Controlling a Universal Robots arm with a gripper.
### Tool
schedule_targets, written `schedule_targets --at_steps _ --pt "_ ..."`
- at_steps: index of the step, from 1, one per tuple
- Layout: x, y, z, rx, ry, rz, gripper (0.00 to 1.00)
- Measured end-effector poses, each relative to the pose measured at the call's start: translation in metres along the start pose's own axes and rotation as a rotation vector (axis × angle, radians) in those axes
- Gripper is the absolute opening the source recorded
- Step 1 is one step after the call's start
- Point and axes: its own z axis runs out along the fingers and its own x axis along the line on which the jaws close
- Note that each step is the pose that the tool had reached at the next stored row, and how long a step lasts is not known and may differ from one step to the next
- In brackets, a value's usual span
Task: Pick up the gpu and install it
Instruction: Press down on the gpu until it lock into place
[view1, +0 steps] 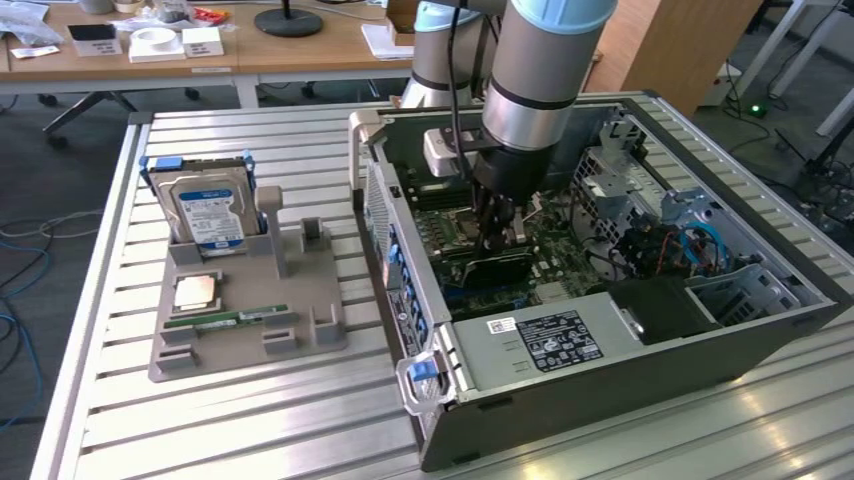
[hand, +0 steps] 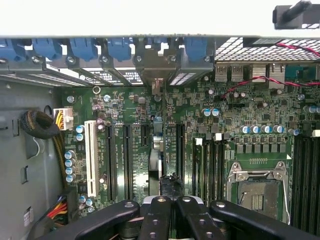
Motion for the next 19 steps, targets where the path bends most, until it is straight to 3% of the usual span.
schedule_targets --at_steps 19 --pt "0.0002 0.0006 0.0053 -0.0001 0.0005 0.000 0.11"
